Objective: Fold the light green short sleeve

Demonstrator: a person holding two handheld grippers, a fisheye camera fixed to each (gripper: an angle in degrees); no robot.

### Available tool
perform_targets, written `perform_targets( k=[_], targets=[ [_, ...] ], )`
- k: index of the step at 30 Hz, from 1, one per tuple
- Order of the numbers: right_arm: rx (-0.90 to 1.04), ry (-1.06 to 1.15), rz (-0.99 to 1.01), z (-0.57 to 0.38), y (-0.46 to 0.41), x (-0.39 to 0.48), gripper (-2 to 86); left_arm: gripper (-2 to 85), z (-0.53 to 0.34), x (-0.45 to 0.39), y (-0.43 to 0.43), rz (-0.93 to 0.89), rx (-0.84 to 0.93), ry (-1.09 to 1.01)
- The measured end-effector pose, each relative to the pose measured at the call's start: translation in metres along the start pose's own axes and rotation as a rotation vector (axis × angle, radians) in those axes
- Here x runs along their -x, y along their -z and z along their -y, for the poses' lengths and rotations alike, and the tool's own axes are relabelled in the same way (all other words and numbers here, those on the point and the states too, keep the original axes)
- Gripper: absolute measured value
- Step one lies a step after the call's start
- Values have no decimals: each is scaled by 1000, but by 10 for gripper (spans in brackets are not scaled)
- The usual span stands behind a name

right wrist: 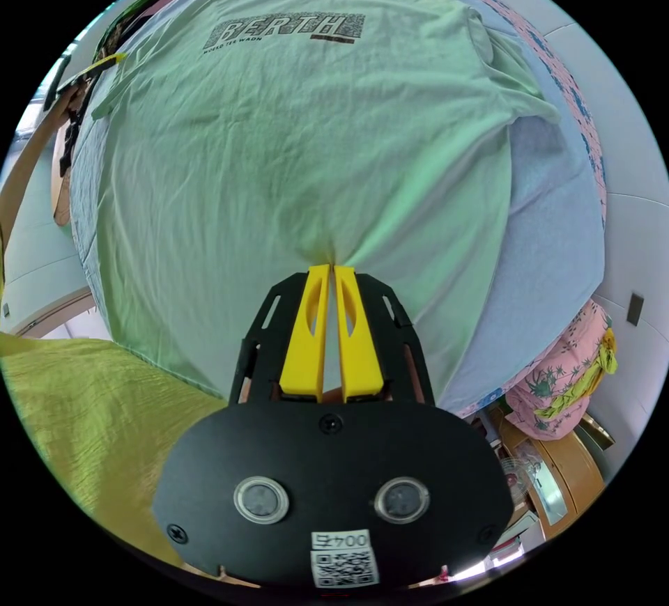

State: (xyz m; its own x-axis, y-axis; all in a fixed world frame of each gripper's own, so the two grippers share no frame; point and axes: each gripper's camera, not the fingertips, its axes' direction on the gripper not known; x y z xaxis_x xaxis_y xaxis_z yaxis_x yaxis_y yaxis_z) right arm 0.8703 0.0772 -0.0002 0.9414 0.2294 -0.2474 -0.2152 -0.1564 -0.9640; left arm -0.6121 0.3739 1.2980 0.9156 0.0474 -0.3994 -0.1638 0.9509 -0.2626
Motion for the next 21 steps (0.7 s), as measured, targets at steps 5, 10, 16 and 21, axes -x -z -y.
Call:
perform_targets(
  k=[5,10,16,21],
  targets=[
    [3,0,0,2,-1,1,5,30,17,0,13,-1,51,-52],
    [4,-9,24,2,-2,-2,-1,17,15,-14,99,196,-19,174],
    [14,-1,21,3,-2,1,0,14,20,-2,62,311,104,201],
    [21,8,-2,3,-3,8,4,17,19,47,56,126,98,297]
  ],
)
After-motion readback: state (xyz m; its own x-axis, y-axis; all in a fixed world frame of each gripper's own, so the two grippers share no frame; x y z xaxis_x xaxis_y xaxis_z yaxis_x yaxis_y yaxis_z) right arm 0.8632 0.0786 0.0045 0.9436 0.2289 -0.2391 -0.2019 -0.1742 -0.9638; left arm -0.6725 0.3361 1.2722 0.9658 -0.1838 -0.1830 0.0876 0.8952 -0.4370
